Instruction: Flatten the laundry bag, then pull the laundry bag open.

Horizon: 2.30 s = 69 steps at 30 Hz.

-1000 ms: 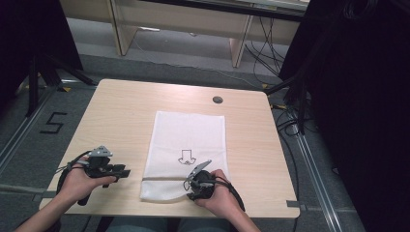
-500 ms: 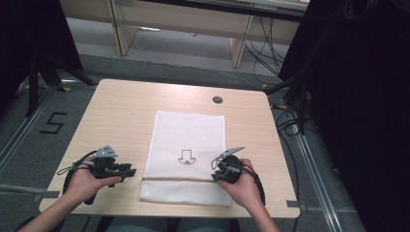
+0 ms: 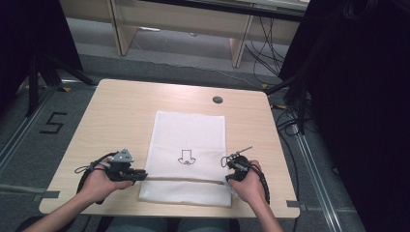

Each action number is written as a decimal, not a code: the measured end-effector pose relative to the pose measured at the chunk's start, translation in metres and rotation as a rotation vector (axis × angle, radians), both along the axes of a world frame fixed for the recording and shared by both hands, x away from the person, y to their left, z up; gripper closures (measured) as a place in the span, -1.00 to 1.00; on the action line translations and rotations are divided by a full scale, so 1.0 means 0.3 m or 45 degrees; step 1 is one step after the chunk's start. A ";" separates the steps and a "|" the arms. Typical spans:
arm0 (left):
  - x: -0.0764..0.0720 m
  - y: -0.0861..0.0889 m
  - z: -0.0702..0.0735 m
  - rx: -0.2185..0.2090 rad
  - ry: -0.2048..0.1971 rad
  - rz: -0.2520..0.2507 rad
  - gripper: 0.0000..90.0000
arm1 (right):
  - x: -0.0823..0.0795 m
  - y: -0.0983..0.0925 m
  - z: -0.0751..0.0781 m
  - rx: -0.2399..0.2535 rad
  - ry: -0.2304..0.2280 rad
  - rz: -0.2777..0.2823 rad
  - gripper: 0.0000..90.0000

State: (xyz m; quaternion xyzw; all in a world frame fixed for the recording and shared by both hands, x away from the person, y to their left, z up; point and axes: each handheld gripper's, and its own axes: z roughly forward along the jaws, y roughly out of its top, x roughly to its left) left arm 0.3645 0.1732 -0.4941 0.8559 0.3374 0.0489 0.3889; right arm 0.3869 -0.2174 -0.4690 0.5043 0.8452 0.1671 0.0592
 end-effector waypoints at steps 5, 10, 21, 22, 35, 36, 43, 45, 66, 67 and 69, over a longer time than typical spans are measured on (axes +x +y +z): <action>0.007 0.000 -0.028 0.036 0.035 -0.005 0.71 | 0.006 0.009 -0.014 -0.007 0.003 0.019 0.98; 0.009 0.008 -0.020 0.079 0.017 -0.043 0.70 | 0.003 0.025 -0.021 -0.007 0.009 0.033 0.97; 0.000 0.018 -0.023 0.105 0.039 -0.025 0.68 | -0.009 0.052 -0.026 -0.015 -0.005 0.053 0.97; 0.000 0.018 -0.023 0.105 0.039 -0.025 0.68 | -0.009 0.052 -0.026 -0.015 -0.005 0.053 0.97; -0.005 0.054 -0.009 0.117 0.059 -0.023 0.63 | -0.007 0.077 -0.037 0.018 -0.019 0.089 0.93; -0.005 0.054 -0.009 0.117 0.059 -0.023 0.62 | -0.007 0.077 -0.037 0.018 -0.019 0.089 0.93; 0.006 0.065 0.009 0.023 -0.066 0.040 0.43 | -0.026 0.032 0.001 0.083 -0.168 0.051 0.67; 0.006 0.057 0.015 -0.011 -0.115 0.053 0.37 | -0.032 0.007 0.009 0.131 -0.206 0.018 0.62; 0.013 0.036 0.011 -0.054 -0.163 0.048 0.03 | -0.043 0.002 0.006 0.128 -0.270 0.017 0.51; 0.011 0.033 0.011 -0.081 -0.160 0.055 0.00 | -0.041 -0.003 0.008 0.114 -0.286 0.043 0.55; 0.012 0.032 0.013 -0.083 -0.176 0.055 -0.01 | -0.042 -0.004 0.013 0.103 -0.270 0.052 0.60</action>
